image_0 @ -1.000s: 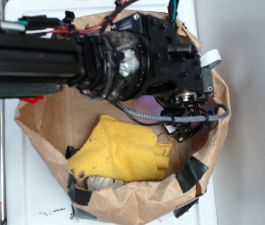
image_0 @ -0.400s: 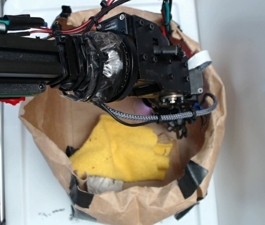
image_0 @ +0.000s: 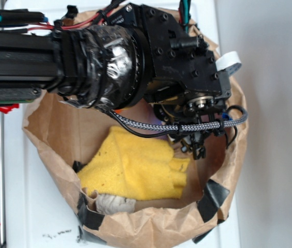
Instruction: Grab the carrot.
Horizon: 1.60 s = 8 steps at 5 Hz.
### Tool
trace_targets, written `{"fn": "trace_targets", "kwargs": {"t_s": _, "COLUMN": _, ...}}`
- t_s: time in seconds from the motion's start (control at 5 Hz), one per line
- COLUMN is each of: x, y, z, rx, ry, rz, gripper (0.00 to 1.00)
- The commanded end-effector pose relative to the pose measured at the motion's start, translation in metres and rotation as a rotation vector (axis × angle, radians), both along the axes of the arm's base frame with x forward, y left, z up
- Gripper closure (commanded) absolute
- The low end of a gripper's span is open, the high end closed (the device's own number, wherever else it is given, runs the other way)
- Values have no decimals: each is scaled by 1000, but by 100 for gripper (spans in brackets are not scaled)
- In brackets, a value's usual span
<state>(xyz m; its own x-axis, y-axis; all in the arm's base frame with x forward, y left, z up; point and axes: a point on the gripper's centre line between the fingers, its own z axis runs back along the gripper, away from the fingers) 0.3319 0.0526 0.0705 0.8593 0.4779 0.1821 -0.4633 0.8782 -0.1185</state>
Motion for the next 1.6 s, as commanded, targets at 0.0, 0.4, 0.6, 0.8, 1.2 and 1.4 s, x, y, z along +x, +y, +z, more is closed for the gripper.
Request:
{"fn": "trace_targets", "kwargs": {"t_s": 0.0, "x": -12, "y": 30, "z": 54, "rx": -65, "ry": -54, "rz": -21, "gripper": 0}}
{"fn": "trace_targets", "kwargs": {"t_s": 0.4, "x": -38, "y": 51, "z": 40, "rx": 28, "ry": -66, "rz": 59, "gripper": 0}}
{"fn": "trace_targets", "kwargs": {"t_s": 0.6, "x": -36, "y": 56, "z": 30, "rx": 43, "ry": -41, "rz": 118, "gripper": 0}}
{"fn": "trace_targets", "kwargs": {"t_s": 0.8, "x": -36, "y": 58, "z": 21, "rx": 87, "ry": -44, "rz": 142, "gripper": 0}}
{"fn": "trace_targets", "kwargs": {"t_s": 1.2, "x": -29, "y": 57, "z": -3, "rx": 143, "ry": -55, "rz": 199, "gripper": 0}}
{"fn": "trace_targets", "kwargs": {"t_s": 1.4, "x": 3, "y": 48, "z": -21, "rx": 181, "ry": -67, "rz": 209, "gripper": 0}}
